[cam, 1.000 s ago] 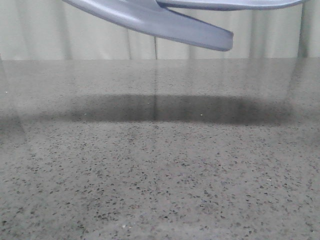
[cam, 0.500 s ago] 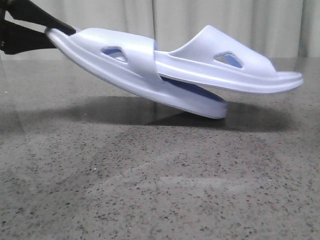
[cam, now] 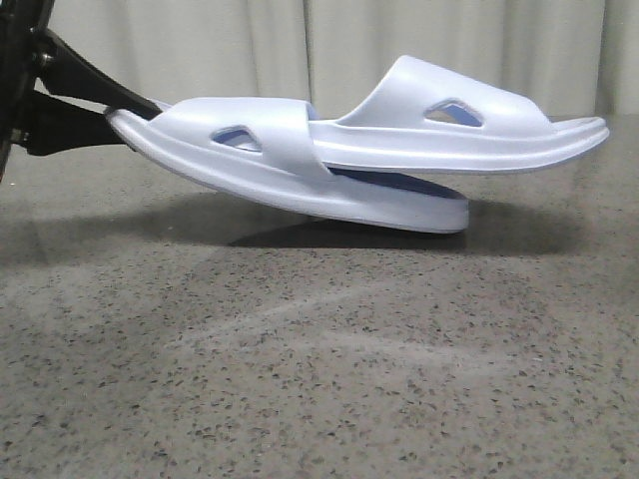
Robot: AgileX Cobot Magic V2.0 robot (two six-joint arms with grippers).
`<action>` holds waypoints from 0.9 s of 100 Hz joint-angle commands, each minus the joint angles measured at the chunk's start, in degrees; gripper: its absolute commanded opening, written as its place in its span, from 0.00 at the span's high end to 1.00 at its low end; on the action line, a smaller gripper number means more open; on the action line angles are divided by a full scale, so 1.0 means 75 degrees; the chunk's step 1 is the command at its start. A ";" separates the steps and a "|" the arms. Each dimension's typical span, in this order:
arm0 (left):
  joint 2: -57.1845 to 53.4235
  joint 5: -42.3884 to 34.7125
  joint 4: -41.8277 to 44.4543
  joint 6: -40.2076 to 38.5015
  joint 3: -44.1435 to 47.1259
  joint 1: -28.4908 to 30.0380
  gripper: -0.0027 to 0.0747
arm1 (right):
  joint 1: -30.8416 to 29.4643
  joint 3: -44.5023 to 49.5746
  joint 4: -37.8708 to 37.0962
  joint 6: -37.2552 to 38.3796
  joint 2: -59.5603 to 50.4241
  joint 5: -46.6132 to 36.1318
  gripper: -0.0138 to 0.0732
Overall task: Insert blue slippers together front up
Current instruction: 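Lower the nested slippers onto the table with the left gripper, then open the left gripper and withdraw it from the slippers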
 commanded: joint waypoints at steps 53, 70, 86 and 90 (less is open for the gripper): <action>-0.0193 0.0779 -0.0622 0.0762 -0.0252 -0.0068 0.49 | 0.0007 -0.0261 -0.0063 -0.0129 -0.0057 0.0270 0.35; -0.0193 0.0285 -0.0622 0.1431 -0.0252 -0.0068 0.48 | 0.0007 -0.0261 -0.0063 -0.0129 -0.0057 0.0319 0.35; -0.0193 -0.0275 -0.0622 0.2120 -0.0252 -0.0068 0.48 | 0.0007 -0.0261 -0.0063 -0.0129 -0.0057 0.0409 0.35; -0.0193 -0.0396 -0.0622 0.2304 -0.0252 -0.0068 0.48 | 0.0007 -0.0261 -0.0063 -0.0129 -0.0057 0.0423 0.35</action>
